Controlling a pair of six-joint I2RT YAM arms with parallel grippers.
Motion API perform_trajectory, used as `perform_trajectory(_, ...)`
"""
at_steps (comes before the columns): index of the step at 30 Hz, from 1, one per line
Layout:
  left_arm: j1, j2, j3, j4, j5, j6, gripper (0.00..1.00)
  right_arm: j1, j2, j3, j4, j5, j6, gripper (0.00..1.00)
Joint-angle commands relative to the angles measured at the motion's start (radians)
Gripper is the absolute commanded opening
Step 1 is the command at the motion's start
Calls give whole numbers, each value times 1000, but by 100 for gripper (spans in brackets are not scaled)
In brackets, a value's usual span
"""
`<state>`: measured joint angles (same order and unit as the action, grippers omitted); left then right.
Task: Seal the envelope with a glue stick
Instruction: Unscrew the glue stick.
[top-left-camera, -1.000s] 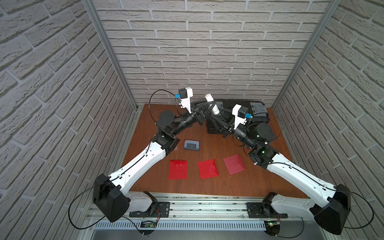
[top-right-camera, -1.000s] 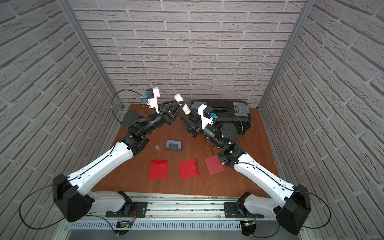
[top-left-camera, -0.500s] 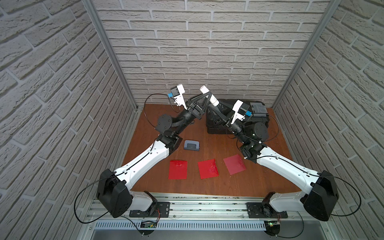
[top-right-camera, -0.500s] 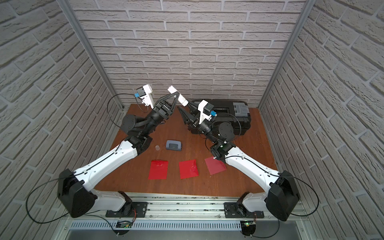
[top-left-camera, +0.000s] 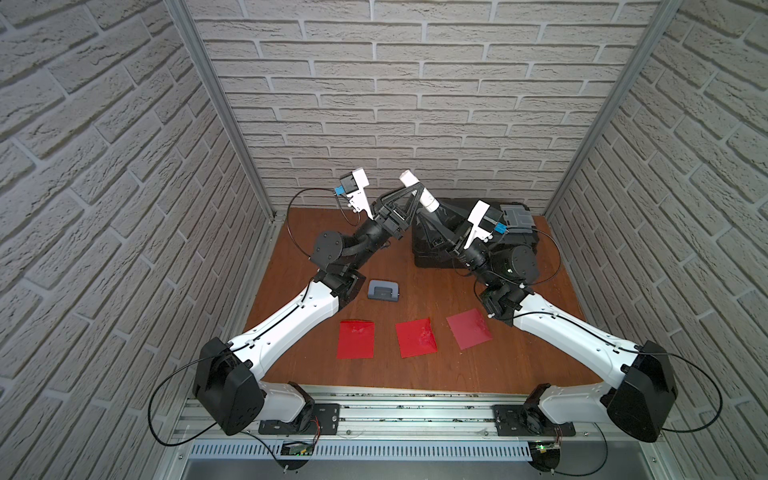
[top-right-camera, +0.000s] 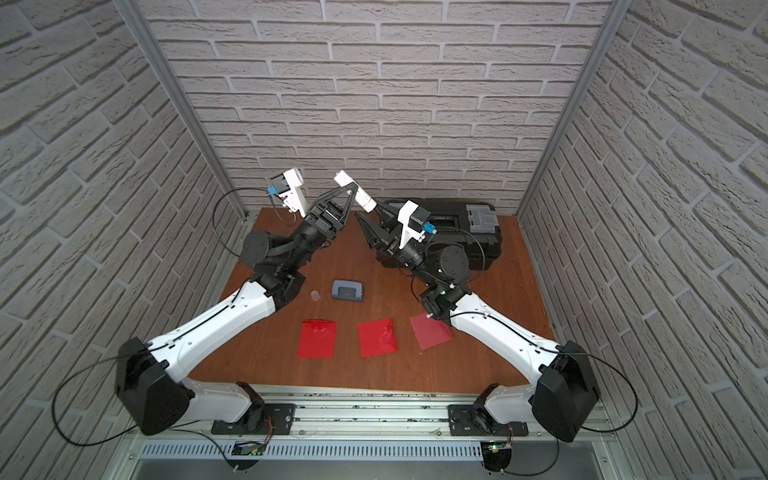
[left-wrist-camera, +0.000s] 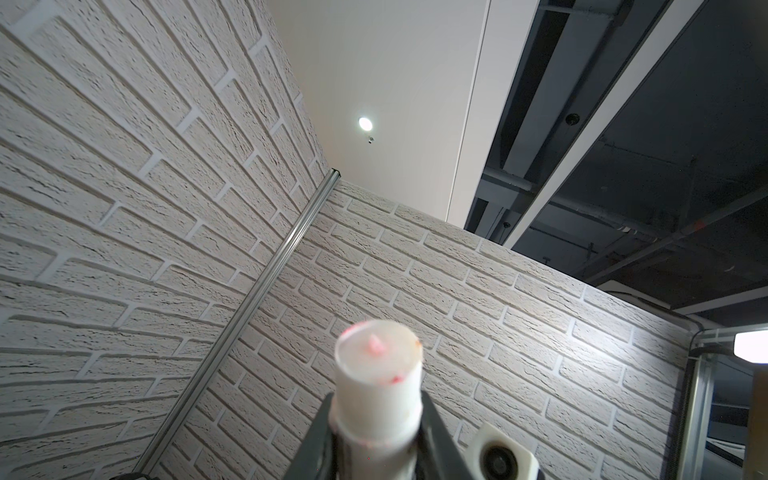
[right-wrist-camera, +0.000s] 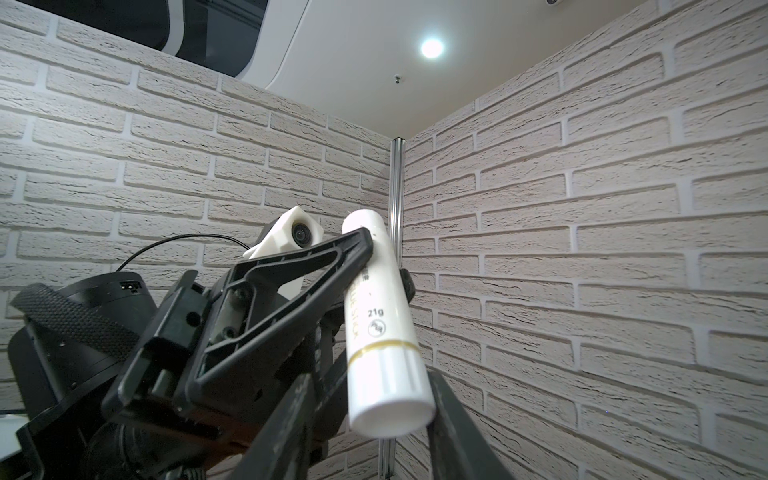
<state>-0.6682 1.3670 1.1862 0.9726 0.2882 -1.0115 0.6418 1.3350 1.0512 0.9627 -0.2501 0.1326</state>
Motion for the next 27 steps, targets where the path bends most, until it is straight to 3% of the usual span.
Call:
perform_trajectory(1, -8, -3, 3, 38, -11, 9, 3, 13, -32, 20, 64, -28, 14, 49)
perform_trajectory(14, -15, -17, 1, 37, -2, 10, 3, 13, -52, 11, 62, 18, 13, 50)
perform_trajectory(23, -15, -21, -5, 51, -2, -2, 2, 15, -45, 12, 67, -17, 25, 35)
perform_trajectory(27, -15, -19, -4, 52, -3, -4, 2, 15, -45, 12, 68, -33, 24, 35)
